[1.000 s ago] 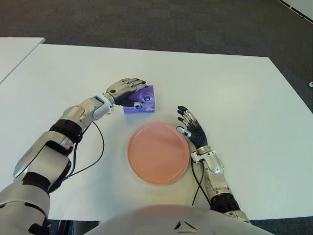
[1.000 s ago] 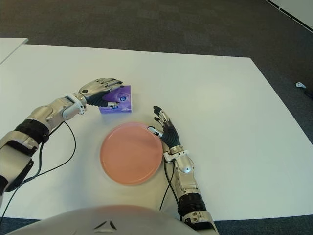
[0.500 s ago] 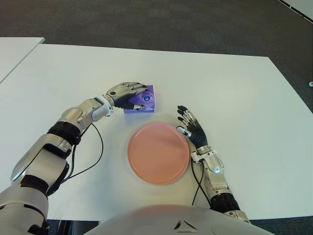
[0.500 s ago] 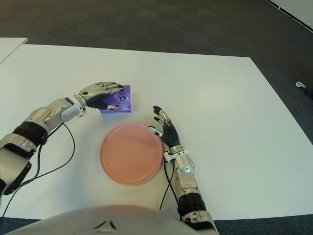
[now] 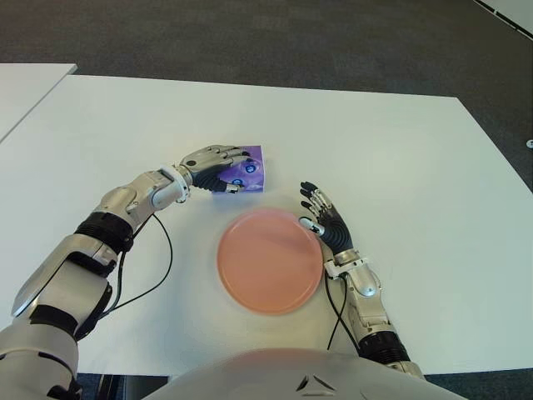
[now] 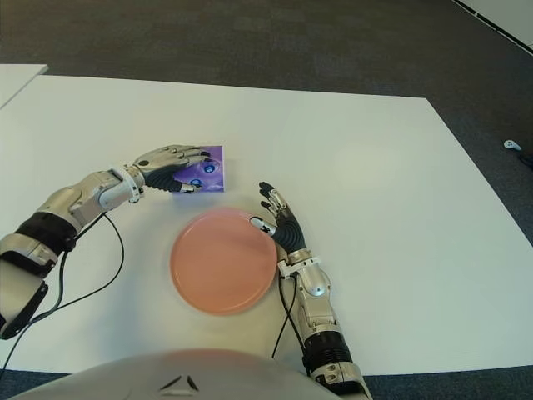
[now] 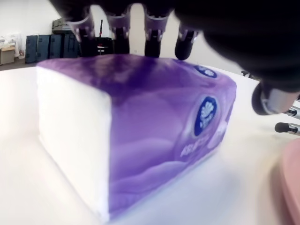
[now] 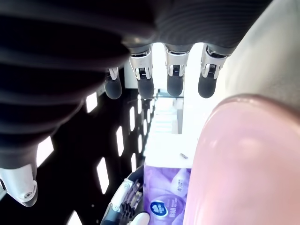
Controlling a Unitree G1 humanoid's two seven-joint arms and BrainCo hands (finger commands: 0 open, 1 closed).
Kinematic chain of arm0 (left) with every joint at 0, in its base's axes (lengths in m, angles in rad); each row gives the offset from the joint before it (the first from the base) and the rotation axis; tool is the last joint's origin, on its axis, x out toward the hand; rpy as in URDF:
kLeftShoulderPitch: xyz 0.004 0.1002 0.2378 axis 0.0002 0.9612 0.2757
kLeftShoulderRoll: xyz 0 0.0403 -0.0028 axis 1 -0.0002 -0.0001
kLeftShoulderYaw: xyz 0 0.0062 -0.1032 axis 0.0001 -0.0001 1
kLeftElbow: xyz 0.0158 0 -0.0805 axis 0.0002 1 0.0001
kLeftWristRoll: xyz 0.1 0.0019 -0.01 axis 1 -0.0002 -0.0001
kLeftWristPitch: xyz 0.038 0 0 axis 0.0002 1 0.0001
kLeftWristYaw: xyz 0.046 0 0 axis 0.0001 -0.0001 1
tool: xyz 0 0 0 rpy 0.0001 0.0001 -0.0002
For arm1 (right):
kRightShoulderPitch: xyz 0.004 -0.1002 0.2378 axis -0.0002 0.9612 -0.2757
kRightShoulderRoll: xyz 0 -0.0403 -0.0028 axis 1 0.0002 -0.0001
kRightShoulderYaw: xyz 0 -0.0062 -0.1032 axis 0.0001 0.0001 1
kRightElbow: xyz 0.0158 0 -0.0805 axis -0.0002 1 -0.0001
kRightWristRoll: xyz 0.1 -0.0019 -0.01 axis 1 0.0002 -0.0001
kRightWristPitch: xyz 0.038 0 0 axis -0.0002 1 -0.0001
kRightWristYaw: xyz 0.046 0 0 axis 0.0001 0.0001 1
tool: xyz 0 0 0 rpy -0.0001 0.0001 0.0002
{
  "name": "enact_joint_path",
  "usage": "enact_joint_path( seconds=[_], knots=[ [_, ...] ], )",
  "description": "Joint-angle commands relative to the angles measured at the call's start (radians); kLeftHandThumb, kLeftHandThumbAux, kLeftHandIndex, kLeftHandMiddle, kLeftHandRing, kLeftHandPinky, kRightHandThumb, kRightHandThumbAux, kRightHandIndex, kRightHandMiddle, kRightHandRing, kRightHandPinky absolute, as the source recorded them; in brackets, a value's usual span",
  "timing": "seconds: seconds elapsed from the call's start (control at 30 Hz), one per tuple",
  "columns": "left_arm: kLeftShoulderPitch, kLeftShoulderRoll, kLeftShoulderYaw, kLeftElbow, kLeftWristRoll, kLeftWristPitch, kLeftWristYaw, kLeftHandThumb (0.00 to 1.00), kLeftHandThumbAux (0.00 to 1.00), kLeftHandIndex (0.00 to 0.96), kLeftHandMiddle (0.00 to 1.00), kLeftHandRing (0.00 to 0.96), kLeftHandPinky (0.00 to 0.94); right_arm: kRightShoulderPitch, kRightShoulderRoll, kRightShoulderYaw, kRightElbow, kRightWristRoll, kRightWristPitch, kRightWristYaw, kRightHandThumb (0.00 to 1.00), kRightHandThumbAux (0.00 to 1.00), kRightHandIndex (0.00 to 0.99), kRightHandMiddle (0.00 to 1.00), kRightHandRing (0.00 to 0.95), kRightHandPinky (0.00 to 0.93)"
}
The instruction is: Put the tissue paper into the plate.
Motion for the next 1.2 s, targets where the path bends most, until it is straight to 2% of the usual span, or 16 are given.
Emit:
enact_joint_path(
  seconds=[0.03,0.23,0.53,0.83,1.2],
  knots=[
    [0.023,-0.025,-0.038,0.046,0.045,0.015,0.01,0.112,0.274,0.0,0.0,0.0,0.0,0.064,0.002,0.007,0.013,0.001,0.076,0.001,0.0,0.548,0.0,0.0,0.0,0.0],
    [0.022,-0.058,-0.079,0.122,0.088,0.022,0.061,0.098,0.279,0.0,0.0,0.0,0.0,0.072,0.002,0.009,0.005,-0.007,0.074,-0.007,0.0,0.55,0.0,0.0,0.0,0.0],
    [0.006,-0.073,-0.128,0.191,0.121,0.013,0.125,0.092,0.28,0.0,0.0,0.0,0.0,0.078,0.003,0.012,0.001,-0.002,0.067,-0.001,0.0,0.562,0.0,0.0,0.0,0.0],
    [-0.025,-0.126,-0.209,0.305,0.193,0.071,0.253,0.099,0.269,0.0,0.0,0.0,0.0,0.09,0.005,0.016,-0.016,0.014,0.111,0.015,0.0,0.568,0.0,0.0,0.0,0.0],
    [-0.069,-0.169,-0.255,0.408,0.197,0.11,0.355,0.145,0.264,0.0,0.0,0.0,0.0,0.09,0.009,0.018,0.0,-0.001,0.086,0.006,0.0,0.529,0.0,0.0,0.0,0.0]
  ],
)
